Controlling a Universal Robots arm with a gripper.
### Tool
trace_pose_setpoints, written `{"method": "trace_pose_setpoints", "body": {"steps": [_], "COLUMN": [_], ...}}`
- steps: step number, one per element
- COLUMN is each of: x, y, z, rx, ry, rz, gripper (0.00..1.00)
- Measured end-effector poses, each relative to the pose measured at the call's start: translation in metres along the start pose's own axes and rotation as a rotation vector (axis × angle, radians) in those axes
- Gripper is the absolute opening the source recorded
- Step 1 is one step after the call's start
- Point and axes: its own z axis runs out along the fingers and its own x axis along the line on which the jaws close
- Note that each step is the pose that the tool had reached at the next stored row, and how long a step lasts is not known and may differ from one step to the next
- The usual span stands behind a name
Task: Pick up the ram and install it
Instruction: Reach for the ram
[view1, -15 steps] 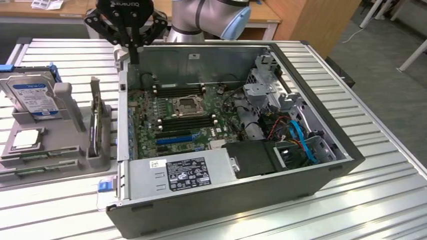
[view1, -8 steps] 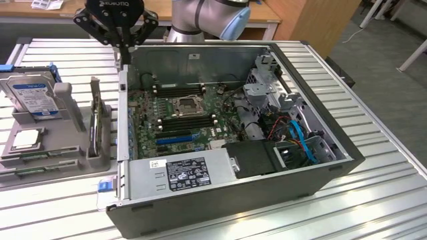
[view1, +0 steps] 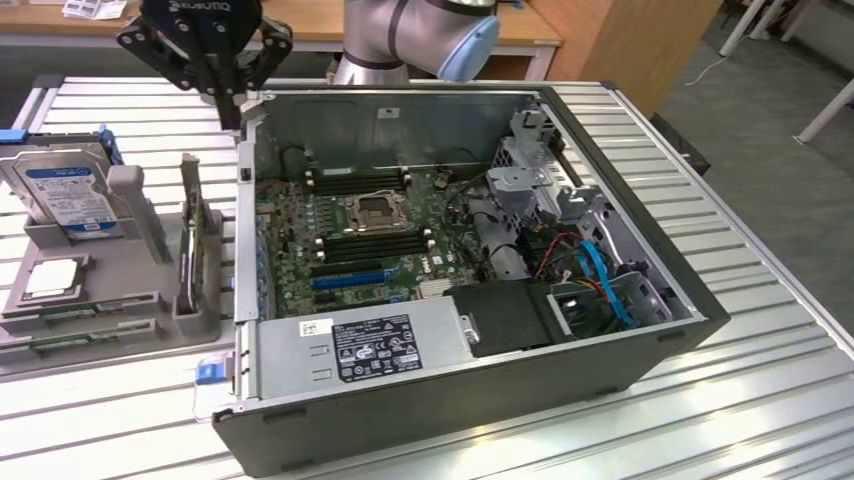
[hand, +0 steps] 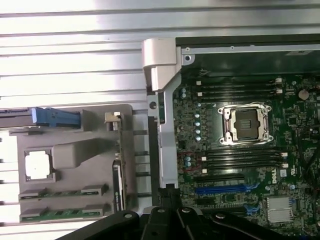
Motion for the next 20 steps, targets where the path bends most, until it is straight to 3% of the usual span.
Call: {"method": "trace_pose_setpoints", "body": {"steps": [20], "x": [0.055], "y": [-0.0041], "z": [-0.0014], "rx": [0.0000], "ry": [-0.0001], "rz": [0.000], "gripper": [0.10]}}
